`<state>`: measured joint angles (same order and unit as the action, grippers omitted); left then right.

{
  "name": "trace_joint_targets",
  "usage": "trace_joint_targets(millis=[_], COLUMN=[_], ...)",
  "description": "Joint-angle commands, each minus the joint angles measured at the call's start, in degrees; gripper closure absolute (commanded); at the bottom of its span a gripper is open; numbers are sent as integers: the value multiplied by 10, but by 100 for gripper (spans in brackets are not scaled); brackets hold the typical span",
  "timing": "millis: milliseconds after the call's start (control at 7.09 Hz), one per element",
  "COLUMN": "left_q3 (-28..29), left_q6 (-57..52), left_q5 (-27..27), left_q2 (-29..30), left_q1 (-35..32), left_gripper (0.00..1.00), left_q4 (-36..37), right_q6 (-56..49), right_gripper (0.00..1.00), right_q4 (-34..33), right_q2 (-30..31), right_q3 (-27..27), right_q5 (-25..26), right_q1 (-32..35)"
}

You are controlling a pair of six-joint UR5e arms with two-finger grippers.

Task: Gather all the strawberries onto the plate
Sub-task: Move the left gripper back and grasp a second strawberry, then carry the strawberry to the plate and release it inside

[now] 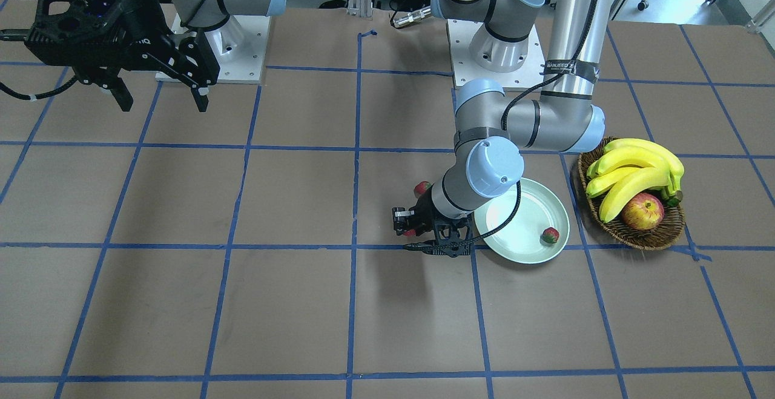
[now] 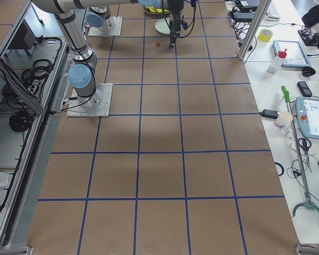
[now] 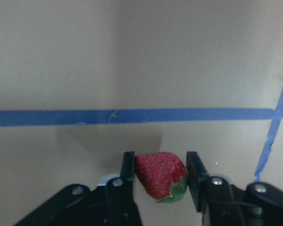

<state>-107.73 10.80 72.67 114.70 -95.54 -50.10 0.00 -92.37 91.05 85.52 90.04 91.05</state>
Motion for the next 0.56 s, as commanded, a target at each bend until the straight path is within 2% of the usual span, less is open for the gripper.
trace_joint_targets(millis=[0,141,282,423], left_q3=[66,119,140,133], left_q6=[-6,-10,-37,-111], left_q5=[39,119,141,169], left_q2=[-21,-32,-43,-48], left_q1=[15,31,62,99], left_gripper=[100,100,100,100], left_q4=[-75,-156,-201,-205], right_q6=[0,0,0,0], right_gripper=[0,0,0,0], right_q4=[0,0,0,0], right_q2=[0,0,0,0], right_q3=[0,0,0,0], right_q5=[0,0,0,0], right_q1=[0,0,0,0])
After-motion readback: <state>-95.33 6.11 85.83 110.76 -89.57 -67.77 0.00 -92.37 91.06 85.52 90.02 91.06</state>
